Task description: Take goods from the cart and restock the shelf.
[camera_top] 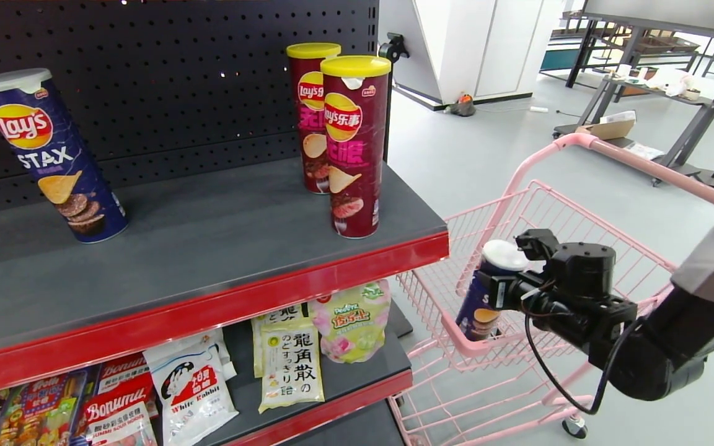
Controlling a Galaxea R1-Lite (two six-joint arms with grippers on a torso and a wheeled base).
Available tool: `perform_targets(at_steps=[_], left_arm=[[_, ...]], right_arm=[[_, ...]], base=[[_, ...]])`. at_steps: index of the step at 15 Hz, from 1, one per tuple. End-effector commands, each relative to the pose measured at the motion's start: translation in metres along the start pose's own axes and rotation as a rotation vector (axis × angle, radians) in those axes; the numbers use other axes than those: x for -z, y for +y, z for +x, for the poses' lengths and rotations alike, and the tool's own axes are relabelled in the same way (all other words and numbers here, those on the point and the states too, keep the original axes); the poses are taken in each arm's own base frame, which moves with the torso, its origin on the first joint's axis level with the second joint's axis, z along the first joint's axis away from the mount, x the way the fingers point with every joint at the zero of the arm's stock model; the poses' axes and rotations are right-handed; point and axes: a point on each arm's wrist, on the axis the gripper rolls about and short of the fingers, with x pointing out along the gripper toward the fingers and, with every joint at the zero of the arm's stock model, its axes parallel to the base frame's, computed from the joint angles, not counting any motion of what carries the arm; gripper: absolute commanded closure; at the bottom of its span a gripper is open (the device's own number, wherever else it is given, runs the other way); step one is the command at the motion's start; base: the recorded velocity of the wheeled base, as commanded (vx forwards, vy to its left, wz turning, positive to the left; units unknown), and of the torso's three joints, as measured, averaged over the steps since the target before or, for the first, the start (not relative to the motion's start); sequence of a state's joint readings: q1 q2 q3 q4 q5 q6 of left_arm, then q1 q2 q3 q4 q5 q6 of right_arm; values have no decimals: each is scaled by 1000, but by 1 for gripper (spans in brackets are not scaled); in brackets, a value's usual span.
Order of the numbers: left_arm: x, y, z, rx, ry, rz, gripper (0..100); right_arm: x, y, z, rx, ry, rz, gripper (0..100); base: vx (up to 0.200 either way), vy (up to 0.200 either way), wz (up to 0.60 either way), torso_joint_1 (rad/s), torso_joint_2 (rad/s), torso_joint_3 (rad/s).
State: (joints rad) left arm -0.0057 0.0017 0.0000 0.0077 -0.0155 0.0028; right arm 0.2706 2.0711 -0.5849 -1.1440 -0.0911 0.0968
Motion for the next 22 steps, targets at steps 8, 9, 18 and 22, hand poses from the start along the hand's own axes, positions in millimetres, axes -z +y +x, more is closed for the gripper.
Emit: perform_targets(at_steps=[8, 9, 18, 22], left_arm=[[0, 0, 0, 0, 1, 0, 0], [0, 0, 0, 0, 1, -1, 0], [0, 0, 0, 0, 1, 0, 0], [0, 0, 0, 0, 1, 0, 0]], right_arm=[[-149, -27, -224, 130, -87, -126, 100], [-132, -26, -247, 95, -71, -77, 100], [-39, -37, -303, 220, -36, -92, 100], [-39, -37, -303, 218, -31, -105, 100]], base=[[0, 0, 0, 0, 0, 0], [0, 0, 0, 0, 0, 0], [0, 0, 0, 0, 0, 0], [0, 0, 0, 134, -382, -238]])
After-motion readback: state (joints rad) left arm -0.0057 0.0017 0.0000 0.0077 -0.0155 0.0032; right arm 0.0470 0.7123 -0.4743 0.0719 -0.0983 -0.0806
